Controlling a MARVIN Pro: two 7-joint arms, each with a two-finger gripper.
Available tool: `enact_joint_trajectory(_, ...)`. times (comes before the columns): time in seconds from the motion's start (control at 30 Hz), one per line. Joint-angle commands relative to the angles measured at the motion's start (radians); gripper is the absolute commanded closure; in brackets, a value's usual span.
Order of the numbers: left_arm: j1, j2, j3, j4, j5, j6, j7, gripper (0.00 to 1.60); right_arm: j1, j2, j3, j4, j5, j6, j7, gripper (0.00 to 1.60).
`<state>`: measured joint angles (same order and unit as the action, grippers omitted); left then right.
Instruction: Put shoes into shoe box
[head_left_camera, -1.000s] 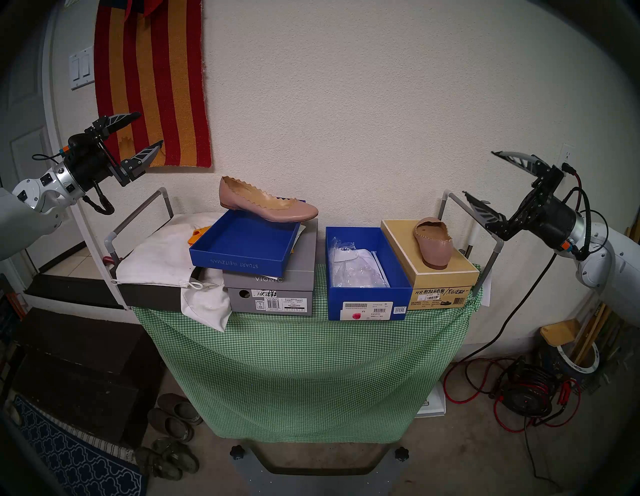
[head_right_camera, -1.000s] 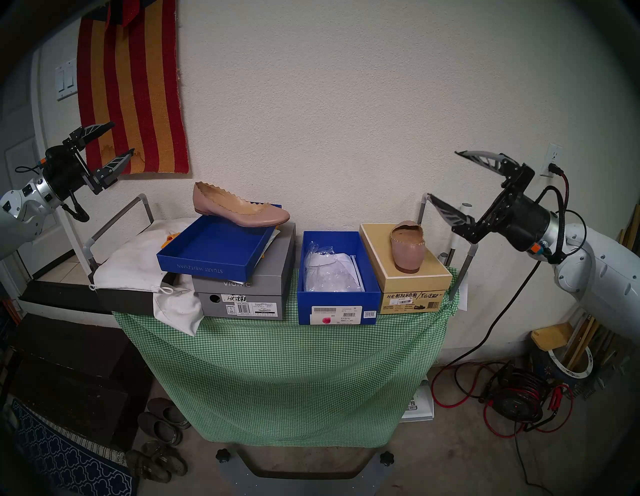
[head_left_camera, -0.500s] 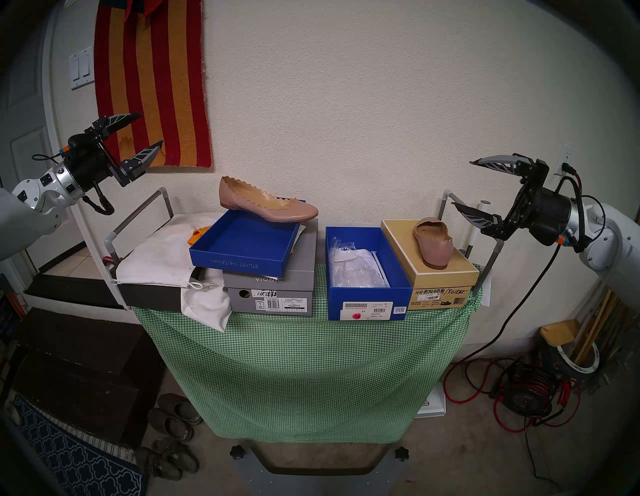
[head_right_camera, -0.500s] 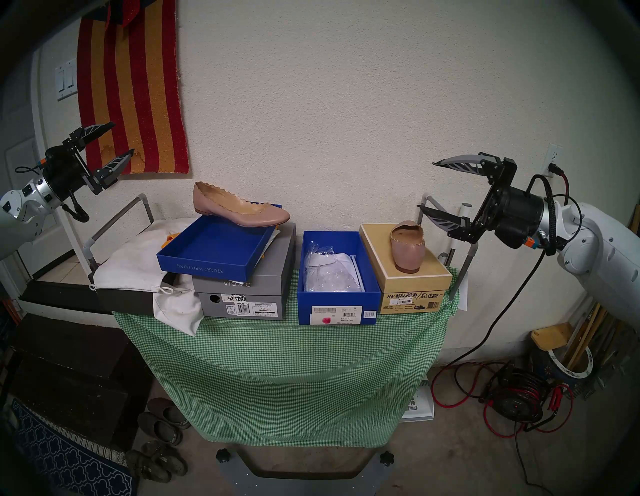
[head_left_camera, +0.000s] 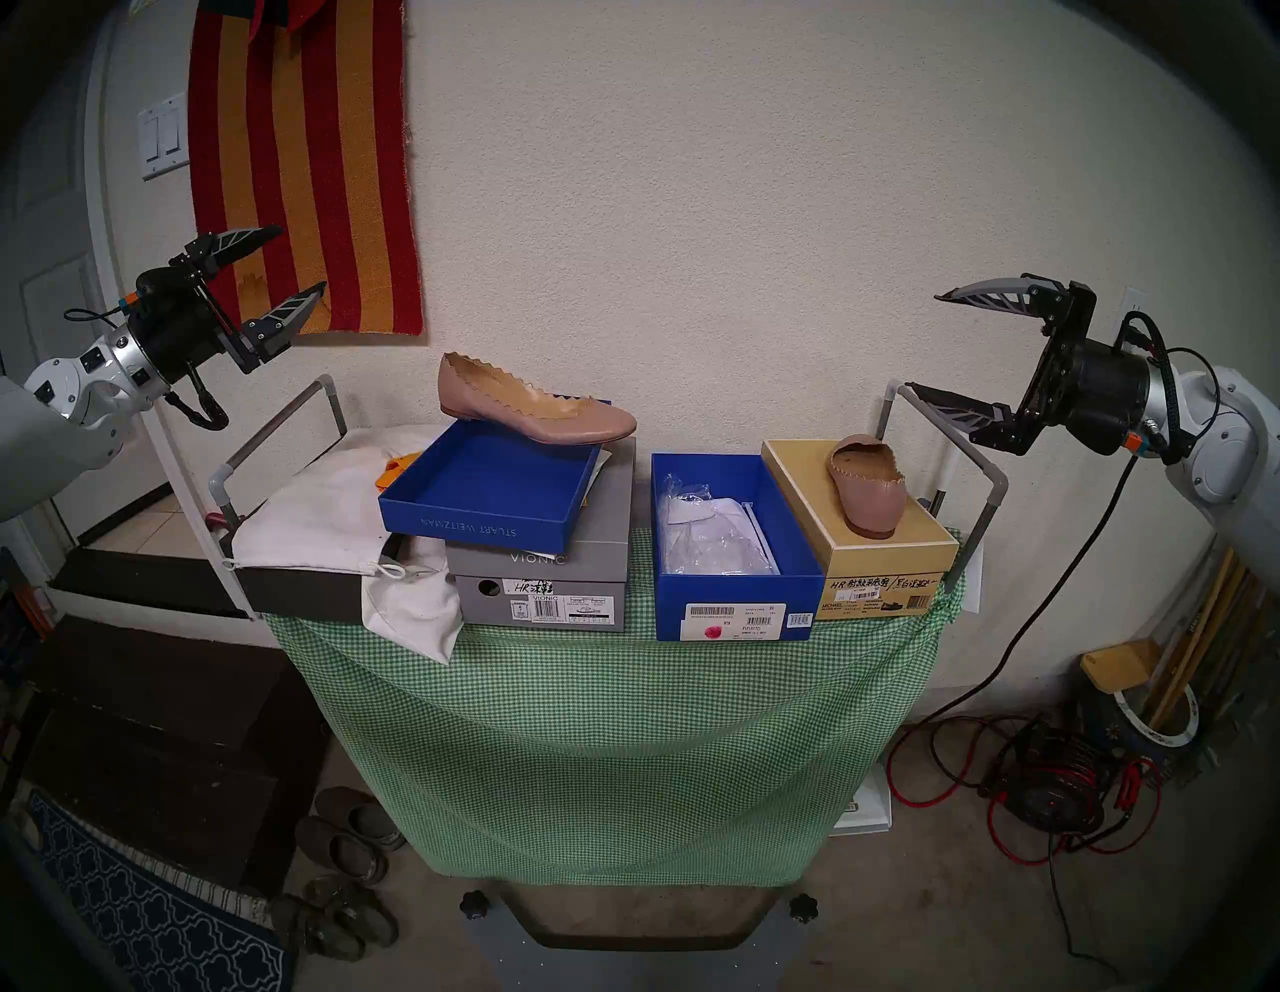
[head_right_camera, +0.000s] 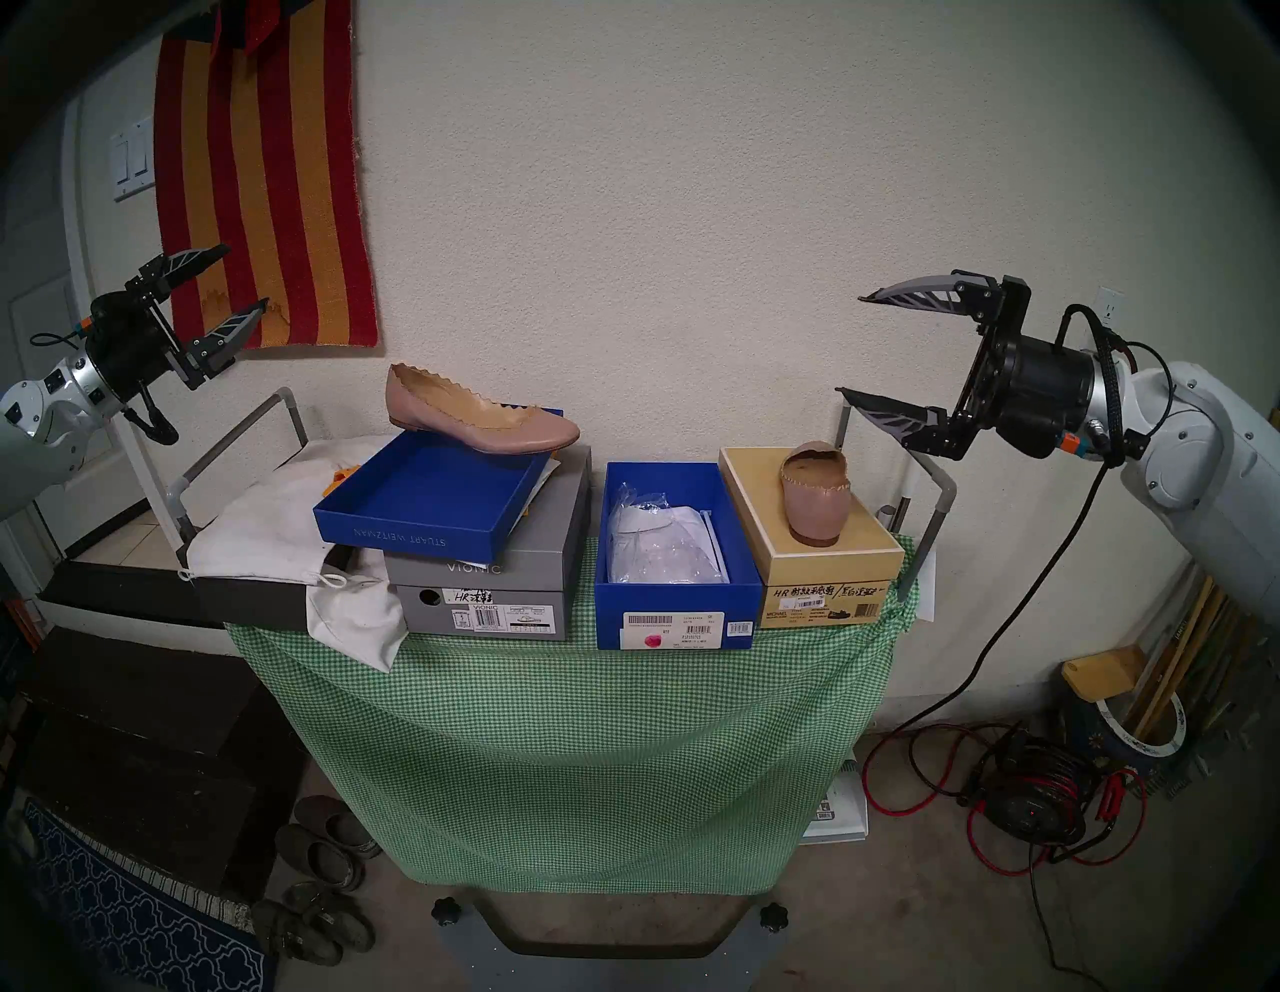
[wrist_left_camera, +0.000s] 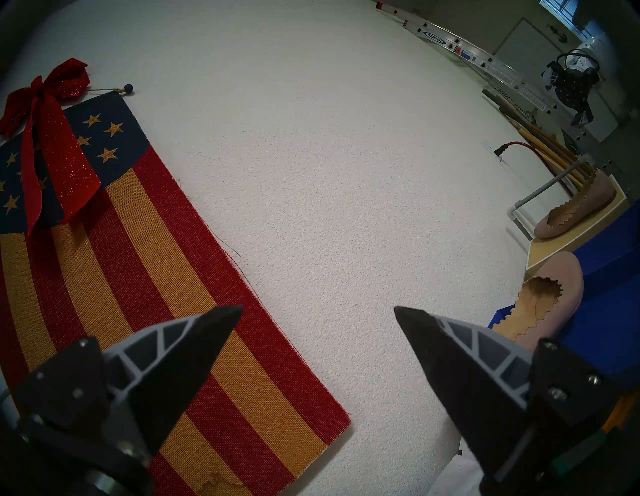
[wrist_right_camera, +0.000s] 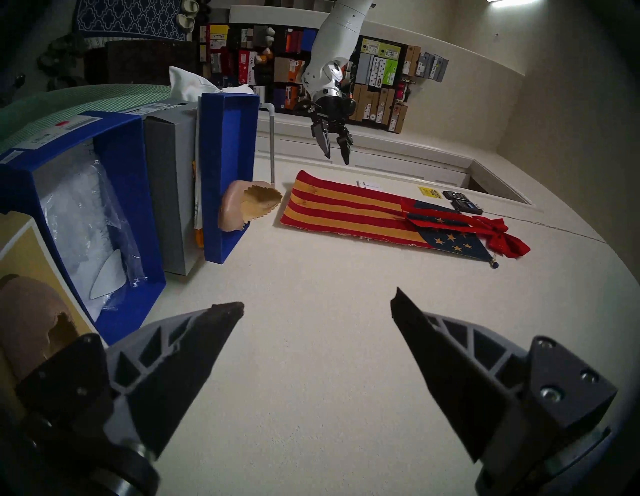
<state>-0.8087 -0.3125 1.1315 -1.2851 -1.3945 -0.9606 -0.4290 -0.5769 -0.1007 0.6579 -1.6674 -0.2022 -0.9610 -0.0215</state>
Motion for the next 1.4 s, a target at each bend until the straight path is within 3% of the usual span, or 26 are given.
enact_joint_trajectory(0.0,-0.002,-0.003,-0.003,0.0,-0.001,0.001,0.002,0.0,0.005,0.0,-0.025,-0.011,0.0,0.001,0.116,0.0)
enact_joint_trajectory(0.33,-0.002,-0.002,-0.003,0.0,-0.001,0.001,0.001,0.0,0.045,0.0,-0.032,-0.037,-0.02,0.001,0.325,0.0)
enact_joint_trajectory(0.53,-0.003,-0.002,-0.003,0.0,-0.001,0.001,0.0,0.0,0.077,-0.001,-0.025,0.002,-0.045,0.015,0.471,0.0)
enact_joint_trajectory(0.7,-0.002,-0.002,-0.003,0.0,-0.001,0.001,0.0,0.0,0.104,-0.049,-0.015,0.025,-0.025,0.025,0.578,0.0)
enact_joint_trajectory(1.1,-0.002,-0.003,-0.003,0.0,-0.002,0.001,0.001,0.0,0.12,-0.181,-0.066,0.092,0.129,0.058,0.823,0.0)
enact_joint_trajectory(1.37,-0.002,-0.003,-0.003,0.0,-0.002,0.001,0.001,0.0,0.178,-0.199,-0.107,0.144,0.251,0.062,0.955,0.0)
